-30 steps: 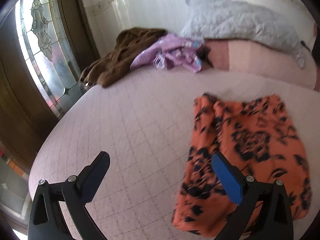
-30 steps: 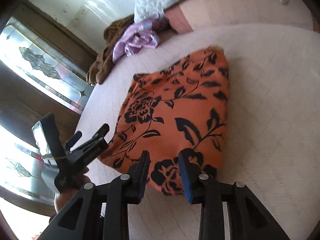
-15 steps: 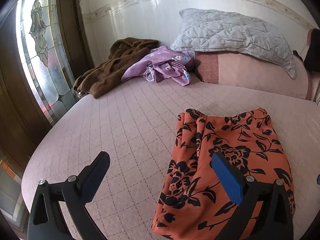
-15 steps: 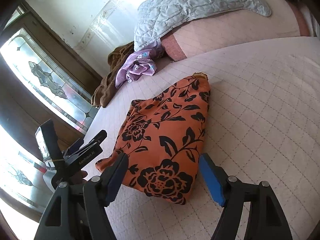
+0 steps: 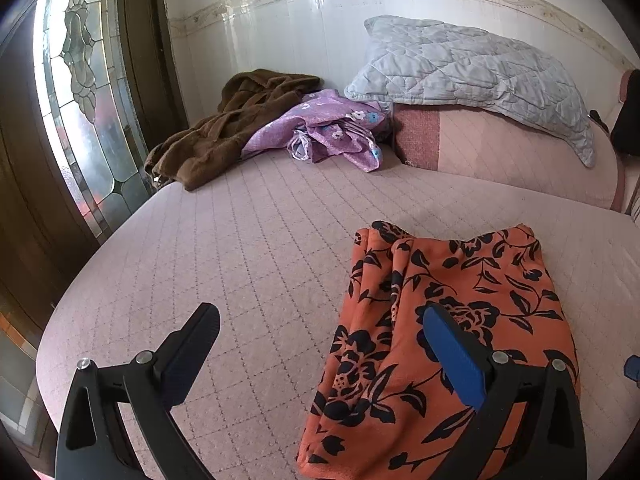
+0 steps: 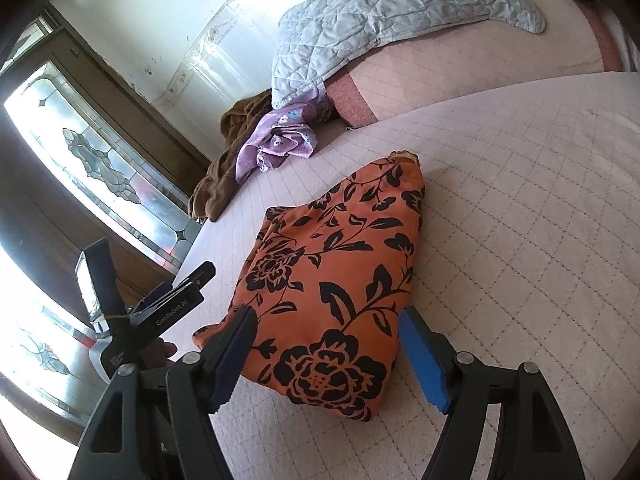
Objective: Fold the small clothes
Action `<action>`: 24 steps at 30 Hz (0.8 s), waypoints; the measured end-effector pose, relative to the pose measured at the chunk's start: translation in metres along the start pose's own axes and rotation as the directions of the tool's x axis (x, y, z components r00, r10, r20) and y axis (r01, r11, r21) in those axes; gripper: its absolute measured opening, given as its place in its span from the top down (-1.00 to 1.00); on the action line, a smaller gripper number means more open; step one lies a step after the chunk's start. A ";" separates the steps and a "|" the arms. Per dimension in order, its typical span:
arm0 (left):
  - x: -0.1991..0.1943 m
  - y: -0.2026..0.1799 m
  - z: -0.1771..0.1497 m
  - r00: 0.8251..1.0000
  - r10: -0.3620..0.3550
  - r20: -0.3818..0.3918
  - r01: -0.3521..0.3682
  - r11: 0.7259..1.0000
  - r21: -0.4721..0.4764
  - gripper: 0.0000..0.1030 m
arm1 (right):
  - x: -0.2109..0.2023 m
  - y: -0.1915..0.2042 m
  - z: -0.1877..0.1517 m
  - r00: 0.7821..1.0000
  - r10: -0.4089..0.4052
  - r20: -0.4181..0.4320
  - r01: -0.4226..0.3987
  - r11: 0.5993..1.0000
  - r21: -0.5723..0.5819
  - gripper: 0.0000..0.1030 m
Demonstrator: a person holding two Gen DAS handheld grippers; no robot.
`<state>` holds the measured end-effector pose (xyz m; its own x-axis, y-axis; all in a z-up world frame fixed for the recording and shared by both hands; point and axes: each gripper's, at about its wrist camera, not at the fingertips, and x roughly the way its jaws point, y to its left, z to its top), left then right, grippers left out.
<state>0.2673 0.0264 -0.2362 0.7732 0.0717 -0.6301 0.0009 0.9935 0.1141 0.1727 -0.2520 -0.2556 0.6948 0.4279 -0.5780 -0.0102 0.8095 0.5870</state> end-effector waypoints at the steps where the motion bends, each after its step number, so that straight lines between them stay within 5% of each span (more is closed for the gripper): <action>1: 0.001 -0.001 0.001 1.000 -0.006 -0.006 0.006 1.000 0.001 -0.98 | 0.001 -0.001 0.001 1.000 0.002 -0.003 -0.002 1.000 0.001 -0.48; 5: 0.013 -0.003 0.003 0.992 -0.100 -0.078 0.100 0.995 -0.001 -0.98 | 0.013 -0.009 0.007 0.999 0.026 -0.036 -0.025 0.999 0.024 -0.48; 7: 0.026 -0.004 0.005 0.960 -0.226 -0.163 0.226 0.974 -0.017 -0.98 | 0.020 -0.016 0.011 0.999 0.031 -0.045 -0.029 0.998 0.050 -0.48; 12: 0.053 0.004 0.012 0.881 -0.392 -0.263 0.376 0.920 -0.111 -0.98 | 0.033 -0.044 0.021 0.994 0.080 -0.074 -0.067 0.984 0.166 -0.48; 16: 0.072 0.009 0.013 0.839 -0.429 -0.335 0.404 0.903 -0.144 -0.98 | 0.051 -0.064 0.032 0.987 0.125 -0.105 -0.099 0.969 0.228 -0.48; 20: 0.090 0.017 0.007 0.836 -0.391 -0.384 0.361 0.920 -0.152 -0.96 | 0.079 -0.075 0.037 0.975 0.137 -0.173 -0.087 0.959 0.269 -0.48; 22: 0.099 0.015 0.002 0.806 -0.424 -0.412 0.390 0.905 -0.169 -0.84 | 0.095 -0.079 0.038 0.966 0.163 -0.201 -0.100 0.951 0.291 -0.48; 24: 0.107 0.011 -0.005 0.757 -0.474 -0.450 0.429 0.880 -0.205 -0.49 | 0.111 -0.081 0.037 0.955 0.197 -0.221 -0.120 0.940 0.319 -0.48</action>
<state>0.3471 0.0457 -0.3065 0.2996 -0.3764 -0.8767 0.2023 0.9231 -0.3272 0.2770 -0.2849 -0.3466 0.5026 0.6568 -0.5621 0.1369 0.5815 0.8019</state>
